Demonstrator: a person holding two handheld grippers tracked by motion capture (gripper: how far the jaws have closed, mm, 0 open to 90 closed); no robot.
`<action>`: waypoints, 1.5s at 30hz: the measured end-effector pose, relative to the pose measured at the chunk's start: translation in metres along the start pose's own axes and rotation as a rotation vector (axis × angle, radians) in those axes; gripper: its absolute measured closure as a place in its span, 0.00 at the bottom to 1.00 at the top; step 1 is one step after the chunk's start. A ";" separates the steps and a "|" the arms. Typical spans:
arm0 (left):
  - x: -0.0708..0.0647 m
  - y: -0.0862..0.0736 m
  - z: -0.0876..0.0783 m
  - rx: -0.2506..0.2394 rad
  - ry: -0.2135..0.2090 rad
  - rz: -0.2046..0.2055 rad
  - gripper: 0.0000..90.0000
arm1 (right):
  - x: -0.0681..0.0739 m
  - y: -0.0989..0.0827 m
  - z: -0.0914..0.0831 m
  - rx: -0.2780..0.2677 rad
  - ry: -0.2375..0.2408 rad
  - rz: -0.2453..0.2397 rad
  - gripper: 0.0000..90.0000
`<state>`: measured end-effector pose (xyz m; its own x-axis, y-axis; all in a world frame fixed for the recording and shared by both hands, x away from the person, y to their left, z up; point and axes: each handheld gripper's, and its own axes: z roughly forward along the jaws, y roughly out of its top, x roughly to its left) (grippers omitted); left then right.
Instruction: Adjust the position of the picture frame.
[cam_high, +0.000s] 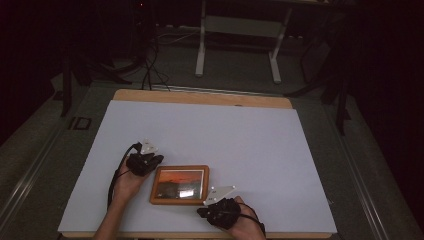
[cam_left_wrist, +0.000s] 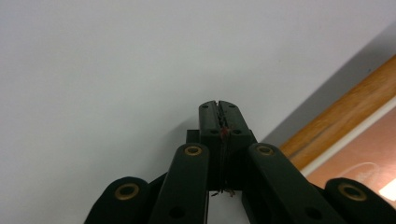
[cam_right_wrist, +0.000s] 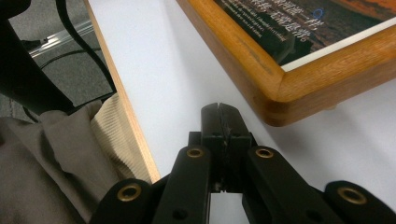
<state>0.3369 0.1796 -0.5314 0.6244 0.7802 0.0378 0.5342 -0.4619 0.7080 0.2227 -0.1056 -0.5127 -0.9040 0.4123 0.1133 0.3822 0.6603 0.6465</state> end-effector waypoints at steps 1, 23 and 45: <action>0.000 0.000 0.001 -0.001 -0.008 0.005 1.00 | 0.000 0.000 0.000 -0.003 -0.001 0.000 1.00; -0.010 -0.007 -0.005 0.047 -0.124 0.070 1.00 | -0.019 0.006 -0.006 -0.011 -0.075 0.034 1.00; -0.041 -0.027 -0.026 0.041 -0.226 0.063 0.99 | -0.080 0.008 -0.015 -0.009 -0.165 0.165 1.00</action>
<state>0.2818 0.1707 -0.5341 0.7666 0.6370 -0.0810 0.5098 -0.5272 0.6799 0.2952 -0.1432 -0.5053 -0.7854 0.6118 0.0935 0.5199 0.5702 0.6360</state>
